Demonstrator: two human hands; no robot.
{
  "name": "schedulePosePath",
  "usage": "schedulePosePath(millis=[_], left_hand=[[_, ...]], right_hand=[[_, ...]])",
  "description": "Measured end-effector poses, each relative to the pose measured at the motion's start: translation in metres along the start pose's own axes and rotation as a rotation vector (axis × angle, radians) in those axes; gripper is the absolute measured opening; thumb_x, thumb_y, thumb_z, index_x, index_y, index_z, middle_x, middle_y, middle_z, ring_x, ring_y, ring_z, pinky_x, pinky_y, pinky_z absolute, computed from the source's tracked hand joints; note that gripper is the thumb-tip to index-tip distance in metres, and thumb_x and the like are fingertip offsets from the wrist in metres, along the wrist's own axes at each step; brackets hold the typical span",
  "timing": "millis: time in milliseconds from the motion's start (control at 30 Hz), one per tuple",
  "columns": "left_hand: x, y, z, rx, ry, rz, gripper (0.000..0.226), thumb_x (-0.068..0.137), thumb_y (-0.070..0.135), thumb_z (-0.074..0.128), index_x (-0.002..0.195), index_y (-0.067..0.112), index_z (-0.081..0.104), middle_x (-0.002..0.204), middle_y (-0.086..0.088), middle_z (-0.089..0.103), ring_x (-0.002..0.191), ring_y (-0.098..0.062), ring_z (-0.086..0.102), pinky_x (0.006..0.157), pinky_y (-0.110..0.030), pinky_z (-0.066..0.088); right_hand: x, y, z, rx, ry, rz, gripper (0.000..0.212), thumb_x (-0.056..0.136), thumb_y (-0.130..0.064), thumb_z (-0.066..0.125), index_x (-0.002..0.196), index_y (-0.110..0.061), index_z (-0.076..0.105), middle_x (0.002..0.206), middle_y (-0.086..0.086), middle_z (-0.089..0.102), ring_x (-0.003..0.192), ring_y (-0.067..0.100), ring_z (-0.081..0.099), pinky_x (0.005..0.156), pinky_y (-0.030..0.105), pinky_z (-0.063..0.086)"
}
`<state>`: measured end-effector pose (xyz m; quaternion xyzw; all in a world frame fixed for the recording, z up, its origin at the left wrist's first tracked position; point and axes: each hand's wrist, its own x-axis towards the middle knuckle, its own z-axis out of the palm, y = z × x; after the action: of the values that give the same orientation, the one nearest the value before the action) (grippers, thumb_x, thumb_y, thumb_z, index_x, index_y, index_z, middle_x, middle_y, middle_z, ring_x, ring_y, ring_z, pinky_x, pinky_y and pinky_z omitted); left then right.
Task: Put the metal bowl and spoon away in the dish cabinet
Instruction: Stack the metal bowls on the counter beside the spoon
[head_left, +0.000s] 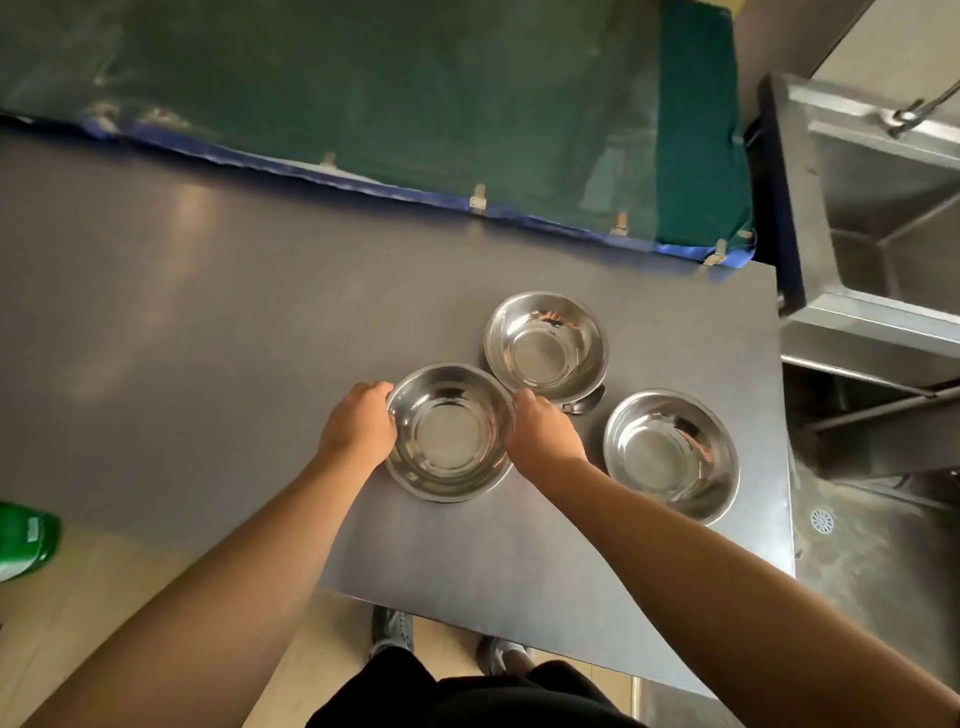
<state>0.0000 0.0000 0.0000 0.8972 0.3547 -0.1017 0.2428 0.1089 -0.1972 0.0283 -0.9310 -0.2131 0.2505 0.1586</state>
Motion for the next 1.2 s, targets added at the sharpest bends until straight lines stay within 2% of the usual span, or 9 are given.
schedulePosePath(millis=[167,533,633,733,800,933,1033,1100,1200], left_hand=[[-0.002,0.001,0.002,-0.111,0.011,-0.105,0.036,0.089,0.01,0.058,0.124,0.019,0.064,0.11,-0.01,0.072,0.103,-0.035,0.064,0.08,-0.035,0.048],[-0.028,-0.016,-0.015,-0.225,0.121,-0.248,0.042,0.087,0.013,0.063,0.129,0.022,0.064,0.113,-0.008,0.073,0.108,-0.033,0.064,0.09,-0.038,0.052],[-0.033,-0.007,-0.021,-0.263,0.171,-0.248,0.043,0.086,0.012,0.064,0.127,0.023,0.065,0.109,-0.007,0.075,0.106,-0.033,0.065,0.088,-0.036,0.051],[-0.032,0.012,-0.029,-0.326,0.219,-0.226,0.042,0.084,0.011,0.064,0.124,0.023,0.067,0.103,-0.005,0.076,0.101,-0.031,0.067,0.085,-0.033,0.051],[-0.026,0.028,-0.032,-0.358,0.237,-0.2,0.041,0.083,0.011,0.064,0.123,0.023,0.068,0.103,-0.004,0.076,0.099,-0.03,0.067,0.081,-0.03,0.049],[-0.004,0.066,-0.036,-0.403,0.235,-0.163,0.041,0.084,0.012,0.065,0.125,0.017,0.066,0.115,-0.007,0.072,0.104,-0.028,0.066,0.079,-0.025,0.042],[0.019,0.092,-0.035,-0.417,0.206,-0.101,0.039,0.085,0.01,0.065,0.123,0.015,0.067,0.116,-0.006,0.072,0.103,-0.025,0.066,0.078,-0.023,0.039],[0.033,0.107,-0.032,-0.416,0.171,-0.062,0.039,0.085,0.008,0.065,0.123,0.015,0.067,0.116,-0.006,0.072,0.102,-0.024,0.066,0.078,-0.022,0.038],[0.055,0.126,-0.027,-0.405,0.103,-0.007,0.039,0.083,0.008,0.066,0.121,0.017,0.068,0.113,-0.006,0.073,0.102,-0.025,0.066,0.076,-0.022,0.038]], right_hand=[[0.003,0.005,0.012,0.148,-0.02,0.076,0.022,0.097,-0.017,0.053,0.116,-0.009,0.06,0.111,0.011,0.068,0.1,0.032,0.063,0.086,0.039,0.052],[0.007,-0.008,-0.004,0.215,-0.023,-0.113,0.019,0.097,-0.022,0.055,0.109,-0.011,0.065,0.098,0.007,0.072,0.09,0.029,0.067,0.08,0.04,0.056],[0.01,-0.006,-0.019,0.199,-0.003,-0.18,0.02,0.099,-0.023,0.053,0.111,-0.011,0.064,0.099,0.009,0.073,0.089,0.032,0.068,0.076,0.039,0.056],[0.017,0.0,-0.039,0.228,0.022,-0.209,0.029,0.101,-0.03,0.053,0.119,-0.011,0.064,0.107,0.011,0.073,0.098,0.033,0.068,0.084,0.04,0.055],[0.023,0.007,-0.053,0.24,0.045,-0.208,0.033,0.1,-0.027,0.054,0.127,-0.011,0.062,0.114,0.011,0.072,0.106,0.031,0.067,0.09,0.039,0.053],[0.037,0.025,-0.08,0.278,0.102,-0.147,0.031,0.097,-0.023,0.057,0.125,-0.013,0.063,0.115,0.009,0.072,0.105,0.03,0.067,0.089,0.037,0.053],[0.048,0.038,-0.096,0.282,0.148,-0.075,0.032,0.095,-0.019,0.059,0.125,-0.01,0.064,0.115,0.011,0.073,0.106,0.032,0.066,0.091,0.04,0.053],[0.055,0.048,-0.102,0.274,0.163,-0.018,0.028,0.093,-0.015,0.057,0.119,-0.009,0.066,0.108,0.012,0.073,0.1,0.035,0.066,0.085,0.041,0.055],[0.066,0.064,-0.107,0.283,0.178,0.078,0.019,0.088,-0.009,0.057,0.105,-0.012,0.067,0.089,0.003,0.069,0.088,0.032,0.064,0.067,0.03,0.051]])
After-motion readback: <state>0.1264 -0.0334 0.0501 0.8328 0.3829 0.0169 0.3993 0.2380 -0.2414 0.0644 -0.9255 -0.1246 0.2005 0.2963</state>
